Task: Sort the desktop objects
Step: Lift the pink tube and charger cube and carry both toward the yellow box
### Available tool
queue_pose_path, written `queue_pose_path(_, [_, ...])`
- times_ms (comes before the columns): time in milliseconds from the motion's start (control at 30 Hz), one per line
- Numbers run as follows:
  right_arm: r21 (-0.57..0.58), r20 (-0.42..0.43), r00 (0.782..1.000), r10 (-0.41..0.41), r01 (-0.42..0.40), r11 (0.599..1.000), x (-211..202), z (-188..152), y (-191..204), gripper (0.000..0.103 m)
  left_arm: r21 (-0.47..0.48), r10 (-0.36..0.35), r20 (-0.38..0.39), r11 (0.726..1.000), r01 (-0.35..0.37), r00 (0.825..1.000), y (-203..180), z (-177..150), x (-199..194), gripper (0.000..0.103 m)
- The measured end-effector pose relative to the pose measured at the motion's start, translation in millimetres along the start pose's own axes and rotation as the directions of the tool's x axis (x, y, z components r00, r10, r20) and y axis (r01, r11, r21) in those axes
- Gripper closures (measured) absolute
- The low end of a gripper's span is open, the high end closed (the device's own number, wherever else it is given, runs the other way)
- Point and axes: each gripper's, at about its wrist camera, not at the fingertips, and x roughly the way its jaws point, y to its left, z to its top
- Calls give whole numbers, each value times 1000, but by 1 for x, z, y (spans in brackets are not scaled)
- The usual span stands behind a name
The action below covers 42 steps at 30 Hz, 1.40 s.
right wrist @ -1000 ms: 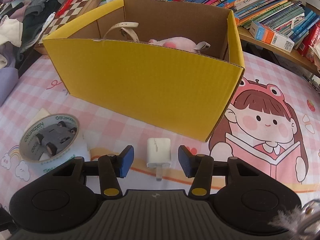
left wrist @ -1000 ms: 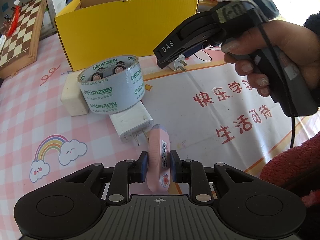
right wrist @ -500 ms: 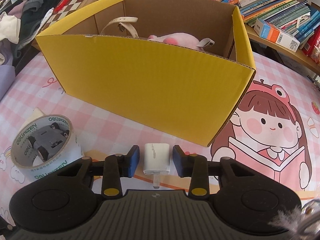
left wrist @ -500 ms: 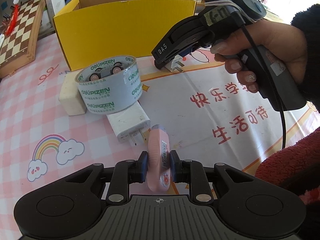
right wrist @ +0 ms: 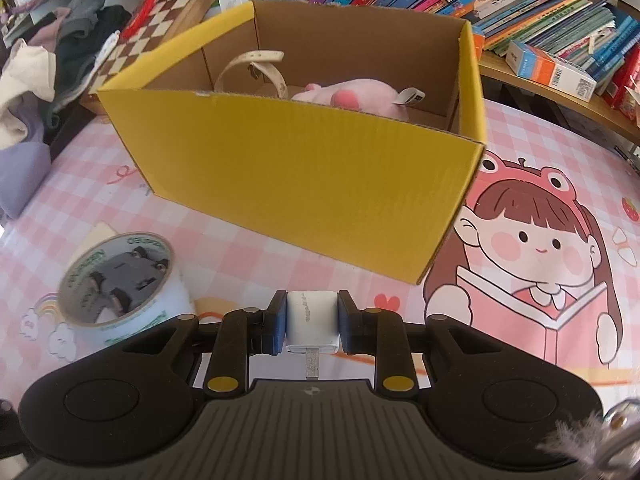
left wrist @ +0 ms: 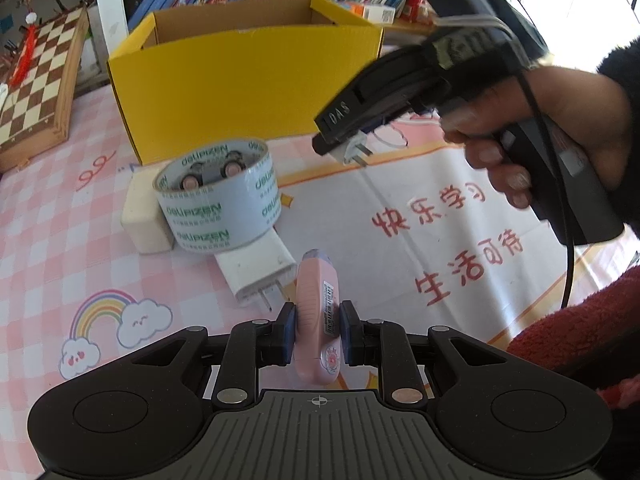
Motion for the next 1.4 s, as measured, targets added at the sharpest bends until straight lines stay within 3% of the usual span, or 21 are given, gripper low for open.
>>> queue_pose_path(400, [-33, 48, 999, 2, -1, 999, -56, -2, 4, 79, -61, -39, 128, 997, 47, 991, 23, 27, -30, 82])
queue_pose_path(633, [-47, 84, 996, 7, -3, 999, -84, 5, -4, 79, -43, -33, 201, 998, 42, 979, 36, 55, -40, 82])
queue_pose_path(1100, [-118, 166, 985, 55, -36, 992, -107, 54, -19, 79, -5, 17, 323, 1000, -16, 946, 52, 128, -45, 82])
queue_pose_path(1400, [-205, 192, 978, 77, -37, 978, -95, 98, -20, 79, 1, 69, 323, 997, -73, 944, 68, 167, -25, 82])
